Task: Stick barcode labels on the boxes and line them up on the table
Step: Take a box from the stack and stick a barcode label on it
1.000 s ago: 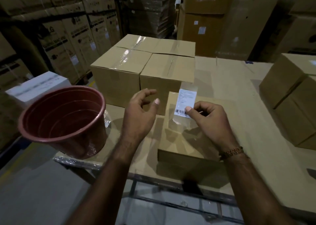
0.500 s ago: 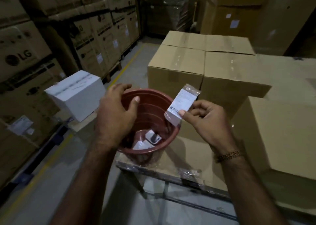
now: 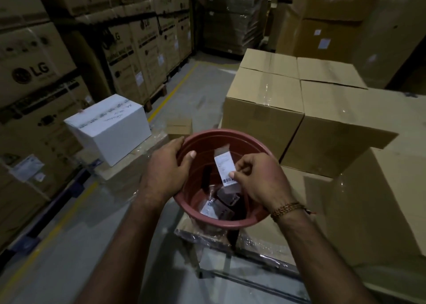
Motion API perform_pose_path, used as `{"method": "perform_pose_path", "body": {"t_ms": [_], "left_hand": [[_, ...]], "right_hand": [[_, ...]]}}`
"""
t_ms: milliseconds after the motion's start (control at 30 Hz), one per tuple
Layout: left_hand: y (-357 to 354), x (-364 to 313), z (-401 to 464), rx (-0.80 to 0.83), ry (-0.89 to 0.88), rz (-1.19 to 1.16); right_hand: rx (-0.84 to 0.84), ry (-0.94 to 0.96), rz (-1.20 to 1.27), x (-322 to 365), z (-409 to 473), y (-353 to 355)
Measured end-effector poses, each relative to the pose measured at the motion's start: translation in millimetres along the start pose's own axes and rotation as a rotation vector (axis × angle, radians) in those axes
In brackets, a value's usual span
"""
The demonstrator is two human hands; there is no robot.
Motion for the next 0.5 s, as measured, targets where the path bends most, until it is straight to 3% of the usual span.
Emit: {"method": "perform_pose_path", "body": {"t_ms": [333, 500], "left_hand": [[-1, 7, -2, -0.011, 0.010, -0.028], [0, 5, -2, 0.013, 0.001, -0.034]], "right_hand": [[0.120, -0.018, -0.089, 16, 10, -9], [0.075, -0.032, -0.299, 22, 13, -10]]}}
Point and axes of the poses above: each hand's wrist, its own z-axis towards the middle knuckle, its own y-axis out of the back of the hand, x = y × z, the point moved 1 cm from there along z, towards the middle knuckle, and after that the axes turned 9 degrees about -z, right-handed, at the moved point
